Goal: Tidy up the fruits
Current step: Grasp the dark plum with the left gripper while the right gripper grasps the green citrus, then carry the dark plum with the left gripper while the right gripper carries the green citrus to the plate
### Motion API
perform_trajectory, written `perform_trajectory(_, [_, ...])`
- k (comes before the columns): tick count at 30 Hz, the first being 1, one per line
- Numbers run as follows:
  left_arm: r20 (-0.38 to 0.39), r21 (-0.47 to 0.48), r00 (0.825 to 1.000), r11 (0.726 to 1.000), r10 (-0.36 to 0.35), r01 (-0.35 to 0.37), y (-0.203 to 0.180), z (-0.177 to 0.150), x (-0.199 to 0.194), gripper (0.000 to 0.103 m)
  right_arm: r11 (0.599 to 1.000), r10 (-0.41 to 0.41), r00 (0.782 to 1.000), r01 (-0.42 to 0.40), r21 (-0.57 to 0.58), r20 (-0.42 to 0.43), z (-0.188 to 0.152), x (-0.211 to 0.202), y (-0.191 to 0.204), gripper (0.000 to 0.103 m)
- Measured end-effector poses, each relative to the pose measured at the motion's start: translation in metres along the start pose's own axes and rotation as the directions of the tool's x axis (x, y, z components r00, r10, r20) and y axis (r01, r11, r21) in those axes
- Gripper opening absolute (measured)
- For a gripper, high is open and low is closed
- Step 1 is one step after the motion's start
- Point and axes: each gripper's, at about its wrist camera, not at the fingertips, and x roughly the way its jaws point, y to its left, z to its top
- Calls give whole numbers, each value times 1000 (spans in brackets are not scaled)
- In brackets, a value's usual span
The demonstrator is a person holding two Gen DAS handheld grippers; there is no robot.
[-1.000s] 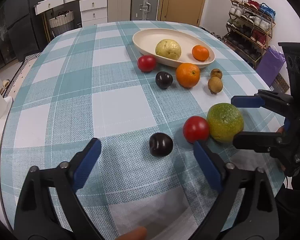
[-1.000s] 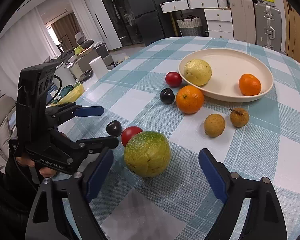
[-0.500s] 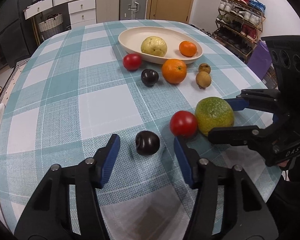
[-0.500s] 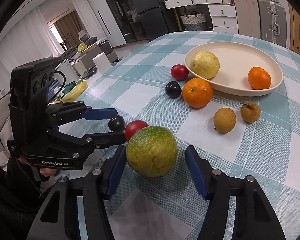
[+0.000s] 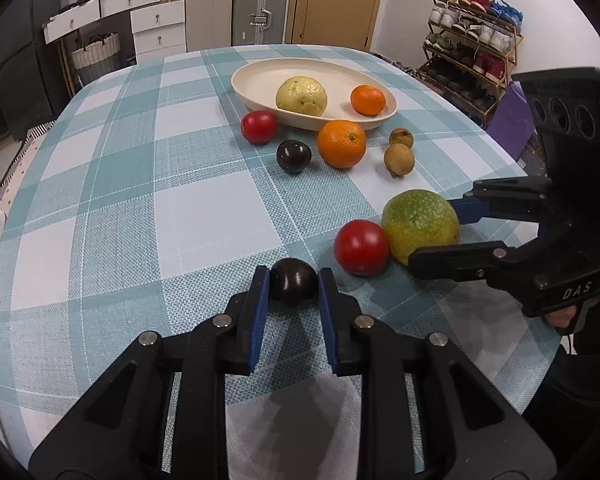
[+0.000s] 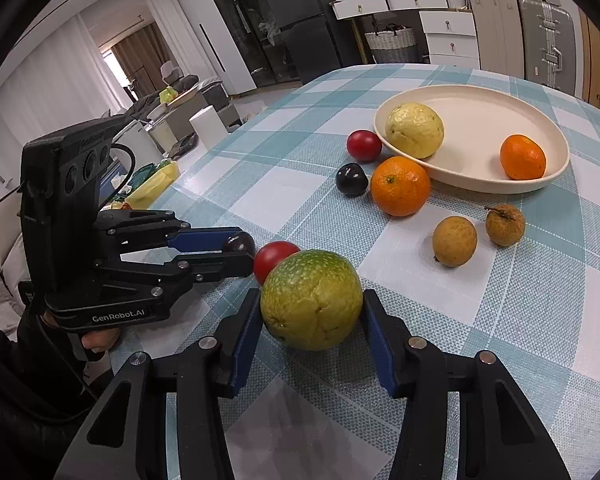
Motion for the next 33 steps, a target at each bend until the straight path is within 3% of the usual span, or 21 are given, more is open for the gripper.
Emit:
perform_trajectory(14, [40,-7,999,999,-31,32,-3,3,-9,21,1000,-18,999,17,23,41,2,-11,-9,50])
perform_trajectory(33, [142,-68,989,997,-37,47,1,33,-20,21,988,-118,983,102,117,141,8,-46,-39,50])
